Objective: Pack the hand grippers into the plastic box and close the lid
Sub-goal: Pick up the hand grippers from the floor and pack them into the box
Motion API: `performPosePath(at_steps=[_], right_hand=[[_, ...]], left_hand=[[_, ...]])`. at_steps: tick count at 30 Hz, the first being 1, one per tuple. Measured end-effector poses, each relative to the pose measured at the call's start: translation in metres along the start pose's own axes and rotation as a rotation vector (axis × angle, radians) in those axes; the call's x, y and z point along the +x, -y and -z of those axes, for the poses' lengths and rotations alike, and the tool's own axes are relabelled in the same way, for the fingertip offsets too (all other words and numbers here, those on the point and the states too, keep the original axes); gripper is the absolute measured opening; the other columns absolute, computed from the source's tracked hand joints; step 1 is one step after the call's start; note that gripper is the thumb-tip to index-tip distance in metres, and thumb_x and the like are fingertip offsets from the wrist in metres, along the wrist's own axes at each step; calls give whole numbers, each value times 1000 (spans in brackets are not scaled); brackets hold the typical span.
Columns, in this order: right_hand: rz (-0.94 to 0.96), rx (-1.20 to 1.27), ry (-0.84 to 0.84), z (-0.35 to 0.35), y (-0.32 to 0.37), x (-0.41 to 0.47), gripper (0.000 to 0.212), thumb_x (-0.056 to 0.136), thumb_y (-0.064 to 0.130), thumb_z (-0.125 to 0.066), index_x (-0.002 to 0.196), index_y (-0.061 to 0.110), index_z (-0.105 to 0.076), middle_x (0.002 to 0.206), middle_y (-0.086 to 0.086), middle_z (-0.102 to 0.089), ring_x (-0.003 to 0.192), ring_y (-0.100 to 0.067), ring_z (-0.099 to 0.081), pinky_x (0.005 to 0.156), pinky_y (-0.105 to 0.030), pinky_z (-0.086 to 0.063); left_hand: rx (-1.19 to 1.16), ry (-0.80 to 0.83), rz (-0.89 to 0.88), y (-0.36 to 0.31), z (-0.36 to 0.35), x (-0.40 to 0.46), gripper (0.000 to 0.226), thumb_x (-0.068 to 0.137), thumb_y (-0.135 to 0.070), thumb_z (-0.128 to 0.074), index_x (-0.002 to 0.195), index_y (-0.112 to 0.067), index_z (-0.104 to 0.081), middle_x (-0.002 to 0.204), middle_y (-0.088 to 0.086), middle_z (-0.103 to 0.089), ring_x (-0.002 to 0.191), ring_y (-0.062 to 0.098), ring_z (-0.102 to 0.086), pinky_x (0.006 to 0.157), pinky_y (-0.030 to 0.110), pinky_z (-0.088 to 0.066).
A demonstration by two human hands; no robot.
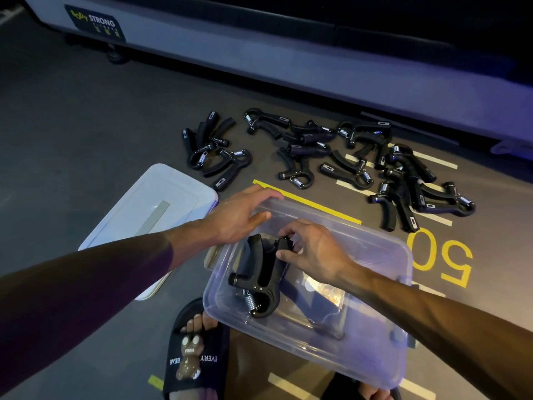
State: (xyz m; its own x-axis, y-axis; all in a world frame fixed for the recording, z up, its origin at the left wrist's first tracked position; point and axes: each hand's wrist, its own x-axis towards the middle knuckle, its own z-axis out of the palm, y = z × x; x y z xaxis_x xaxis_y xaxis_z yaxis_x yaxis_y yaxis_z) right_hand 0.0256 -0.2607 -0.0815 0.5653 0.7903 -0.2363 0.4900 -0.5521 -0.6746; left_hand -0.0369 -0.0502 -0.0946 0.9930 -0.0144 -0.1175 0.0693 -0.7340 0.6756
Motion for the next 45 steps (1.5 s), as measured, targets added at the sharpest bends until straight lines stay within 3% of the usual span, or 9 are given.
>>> performPosePath(at_steps=[10,14,18,23,27,30,34,38,45], right_hand=[[1,-71,47,-5,-3,-2,48,87,43,-69,127,21,-54,122,5,-52,99,-10,-50,87,-26,-43],[60,-81,16,15,5,-1,27,93,38,-63,114,21,-62,109,7,-62,87,-7,-55,84,-29,-45],[11,98,-16,47,2,13,8,95,26,-63,95,22,-70,73,12,-68,62,0,-66,67,-28,-54],[-125,309,-111,76,-27,46,8,95,14,-62,92,13,-69,79,-9,-72,54,-22,-68,46,-31,-53],[-240,174,-93,92,-67,81,20,87,9,-57,82,24,-68,81,-9,-75,61,-21,-72,55,-31,-56],[-240,43,-99,94,-83,110,21,86,11,-56,87,27,-70,80,4,-72,62,-7,-63,69,-28,-51],[-150,-144,-141,88,-87,162,31,84,18,-60,113,23,-69,104,-1,-73,90,-19,-66,87,-33,-53],[-136,-381,-79,74,-77,204,53,85,26,-65,135,31,-51,126,-5,-62,115,-32,-60,90,-41,-50],[-136,-784,-50,57,-66,232,54,95,34,-59,143,25,-37,128,-10,-60,111,-37,-63,77,-41,-46]], left_hand=[[0,4,-6,1,0,0,39,100,-28,-58,136,-39,-49,126,-16,-49,121,9,-53,103,36,-45],[-2,-37,-37,1,0,1,32,100,-32,-57,132,-32,-55,120,-15,-52,112,8,-55,97,31,-44],[-19,-81,3,-3,-1,5,36,98,-45,-50,125,-25,-63,118,-14,-60,109,5,-57,95,26,-44],[-173,-95,52,-3,1,17,25,98,-50,-55,97,-29,-70,99,-16,-70,98,4,-65,92,37,-51],[-264,-65,78,-6,5,33,37,99,-41,-60,68,-22,-60,63,-14,-52,62,0,-47,64,23,-38],[-380,-30,125,-4,3,42,43,99,-31,-62,67,-4,-59,58,-11,-38,56,3,-34,55,21,-28],[-495,30,192,1,0,49,44,99,-25,-63,59,-11,-50,58,-11,-35,57,6,-32,55,21,-26],[-562,54,195,3,0,50,45,100,-22,-62,59,-13,-46,62,0,-32,61,11,-30,58,28,-25],[-543,59,184,6,-2,50,44,99,-30,-62,62,-9,-48,61,0,-35,59,11,-33,59,28,-29]])
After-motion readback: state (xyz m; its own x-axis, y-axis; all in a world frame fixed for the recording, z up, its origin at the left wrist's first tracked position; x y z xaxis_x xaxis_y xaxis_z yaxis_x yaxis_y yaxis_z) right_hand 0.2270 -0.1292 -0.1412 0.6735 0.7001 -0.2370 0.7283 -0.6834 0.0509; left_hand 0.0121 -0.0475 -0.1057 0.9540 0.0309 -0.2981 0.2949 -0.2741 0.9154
